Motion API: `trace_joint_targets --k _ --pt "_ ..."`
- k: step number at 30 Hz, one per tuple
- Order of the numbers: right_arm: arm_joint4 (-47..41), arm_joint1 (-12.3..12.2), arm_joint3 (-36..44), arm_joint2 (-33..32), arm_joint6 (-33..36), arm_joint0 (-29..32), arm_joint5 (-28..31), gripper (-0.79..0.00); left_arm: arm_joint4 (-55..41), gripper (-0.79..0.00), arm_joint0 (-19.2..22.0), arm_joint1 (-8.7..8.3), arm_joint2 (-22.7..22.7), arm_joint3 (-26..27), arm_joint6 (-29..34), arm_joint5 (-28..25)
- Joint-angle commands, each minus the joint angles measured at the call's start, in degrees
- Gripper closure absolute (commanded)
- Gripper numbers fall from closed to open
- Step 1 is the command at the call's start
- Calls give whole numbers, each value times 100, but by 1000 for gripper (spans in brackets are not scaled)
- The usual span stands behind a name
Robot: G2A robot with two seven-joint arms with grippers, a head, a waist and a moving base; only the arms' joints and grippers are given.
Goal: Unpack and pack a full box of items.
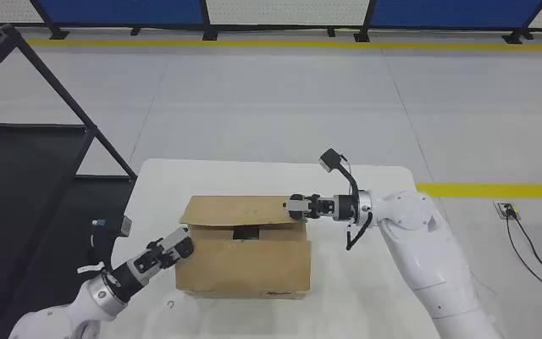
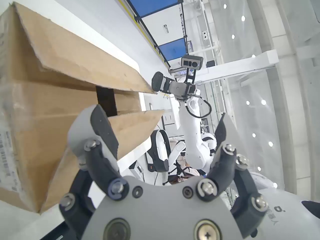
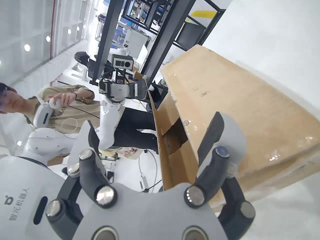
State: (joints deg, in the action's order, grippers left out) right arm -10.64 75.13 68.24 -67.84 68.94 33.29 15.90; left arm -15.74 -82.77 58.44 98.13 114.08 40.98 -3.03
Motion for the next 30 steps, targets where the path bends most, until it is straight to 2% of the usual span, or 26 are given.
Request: trace_joint_targets --k 1,4,6,13,15,18,24,30 --pt "-79 -5 1 19 -62 66 -259 -785 90 -785 102 8 -153 -49 -104 50" --pt "-317 -7 22 12 -192 206 -443 -785 181 -785 237 11 -299 -145 -131 110" --pt "-4 -33 197 19 -398 263 -364 -785 225 -785 327 12 -374 -216 -151 147" --pt "-4 -33 197 19 -398 263 -364 -785 228 -785 573 10 -505 -398 -82 208" --pt "-62 -30 300 14 -620 360 -443 -785 183 -785 613 12 -511 -424 -116 190" --pt "-479 -26 367 -24 -660 433 -855 -785 201 -785 640 19 -505 -434 -289 152" --pt "-1277 -16 299 -41 -596 419 -2162 -785 318 -785 670 28 -576 -489 -477 128" --pt "-1156 -40 528 143 -458 435 -2636 -785 507 -785 758 41 -740 -572 -598 104"
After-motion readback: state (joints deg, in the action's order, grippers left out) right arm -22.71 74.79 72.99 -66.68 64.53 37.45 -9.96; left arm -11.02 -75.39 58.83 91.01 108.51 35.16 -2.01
